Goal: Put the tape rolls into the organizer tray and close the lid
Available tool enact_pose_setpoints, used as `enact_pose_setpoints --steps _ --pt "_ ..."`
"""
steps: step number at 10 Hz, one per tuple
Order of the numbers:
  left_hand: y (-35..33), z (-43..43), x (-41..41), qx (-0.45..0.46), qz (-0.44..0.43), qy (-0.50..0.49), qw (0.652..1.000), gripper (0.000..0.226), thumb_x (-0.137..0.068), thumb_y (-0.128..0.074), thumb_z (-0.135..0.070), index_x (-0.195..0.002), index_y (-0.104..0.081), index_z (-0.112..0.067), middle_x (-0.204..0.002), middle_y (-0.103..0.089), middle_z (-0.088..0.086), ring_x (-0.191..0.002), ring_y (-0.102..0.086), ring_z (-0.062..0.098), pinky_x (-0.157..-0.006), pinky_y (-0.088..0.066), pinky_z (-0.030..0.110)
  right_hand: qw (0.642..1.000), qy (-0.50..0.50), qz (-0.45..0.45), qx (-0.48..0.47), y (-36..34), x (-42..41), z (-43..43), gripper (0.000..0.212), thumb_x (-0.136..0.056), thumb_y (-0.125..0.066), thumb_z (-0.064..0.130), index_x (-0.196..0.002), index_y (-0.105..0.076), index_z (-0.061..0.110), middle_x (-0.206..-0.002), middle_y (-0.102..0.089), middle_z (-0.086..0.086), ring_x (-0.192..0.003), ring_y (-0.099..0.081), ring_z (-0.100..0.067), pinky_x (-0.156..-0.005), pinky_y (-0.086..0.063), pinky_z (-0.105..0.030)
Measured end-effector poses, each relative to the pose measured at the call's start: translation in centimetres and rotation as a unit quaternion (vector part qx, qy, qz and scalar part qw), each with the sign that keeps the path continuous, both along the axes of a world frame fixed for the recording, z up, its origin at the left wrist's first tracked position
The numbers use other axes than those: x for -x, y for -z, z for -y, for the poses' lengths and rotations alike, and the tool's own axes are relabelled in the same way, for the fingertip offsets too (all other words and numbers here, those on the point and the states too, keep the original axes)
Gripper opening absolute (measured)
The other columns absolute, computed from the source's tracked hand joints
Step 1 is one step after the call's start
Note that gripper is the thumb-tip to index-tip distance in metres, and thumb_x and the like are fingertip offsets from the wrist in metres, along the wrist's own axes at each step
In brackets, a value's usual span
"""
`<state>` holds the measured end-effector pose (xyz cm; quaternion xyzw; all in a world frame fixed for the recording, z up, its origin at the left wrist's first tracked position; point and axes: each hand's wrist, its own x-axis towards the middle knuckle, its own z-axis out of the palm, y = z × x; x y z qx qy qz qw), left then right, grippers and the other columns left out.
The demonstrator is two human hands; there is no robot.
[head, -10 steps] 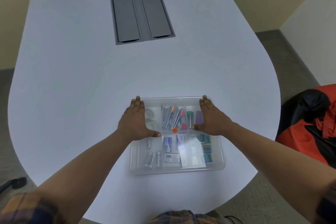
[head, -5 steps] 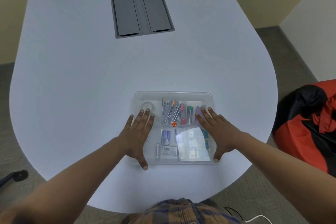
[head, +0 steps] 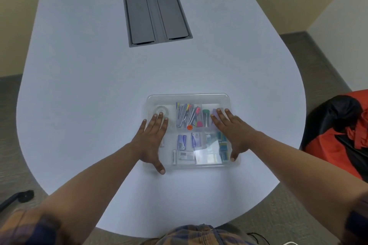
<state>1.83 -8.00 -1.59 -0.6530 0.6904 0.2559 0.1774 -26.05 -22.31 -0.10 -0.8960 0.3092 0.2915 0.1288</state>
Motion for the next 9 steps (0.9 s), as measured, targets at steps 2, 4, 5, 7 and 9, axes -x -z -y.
enact_pose_setpoints --steps 2,4,5,7,9 --pt "0.4 0.1 1.1 0.003 -0.016 -0.047 0.999 0.159 -0.043 -0.077 -0.073 -0.145 0.029 -0.012 -0.151 0.038 0.012 -0.141 0.032 0.028 -0.117 0.011 0.046 0.978 0.159 0.126 -0.046 1.1 -2.8 -2.6 0.114 -0.073 -0.057 0.072 -0.152 0.003 0.015 -0.16 0.013 -0.009 -0.146 0.014 -0.033 -0.118 -0.002 -0.043" --pt "2.8 -3.2 4.5 0.125 -0.086 -0.18 0.972 0.113 -0.07 -0.021 -0.089 -0.147 0.023 -0.018 -0.156 0.029 0.002 -0.141 0.031 0.019 -0.114 0.017 0.04 0.974 0.14 0.166 0.064 4.4 -0.8 -7.5 0.101 -0.079 -0.02 0.082 -0.15 0.012 0.019 -0.155 0.025 -0.002 -0.143 0.024 -0.026 -0.117 0.005 -0.043" --pt "3.4 -4.3 5.2 0.187 -0.034 -0.165 0.968 0.095 -0.084 -0.014 -0.078 -0.149 0.019 -0.017 -0.159 0.019 0.003 -0.146 0.02 0.02 -0.118 0.01 0.041 0.967 0.142 0.195 0.078 4.5 -0.5 -8.1 0.098 -0.081 -0.021 0.081 -0.152 0.005 0.019 -0.157 0.016 0.001 -0.146 0.018 -0.024 -0.117 0.005 -0.039" --pt "3.3 -4.3 5.0 0.186 -0.041 -0.153 0.97 0.092 -0.084 -0.011 -0.077 -0.147 0.021 -0.019 -0.159 0.021 0.002 -0.145 0.023 0.02 -0.118 0.012 0.039 0.965 0.149 0.203 0.072 4.3 -0.3 -8.3 0.093 -0.084 -0.02 0.077 -0.152 0.008 0.02 -0.159 0.017 0.002 -0.145 0.02 -0.018 -0.118 0.005 -0.036" --pt "1.6 -3.2 3.5 0.223 -0.009 -0.142 0.964 0.092 -0.084 0.0 -0.076 -0.148 0.022 -0.014 -0.156 0.026 0.002 -0.144 0.024 0.017 -0.116 0.02 0.036 0.957 0.156 0.242 0.046 2.9 -0.5 -6.4 0.09 -0.086 -0.027 0.073 -0.15 0.013 0.022 -0.157 0.018 0.006 -0.145 0.018 -0.013 -0.118 0.002 -0.032"
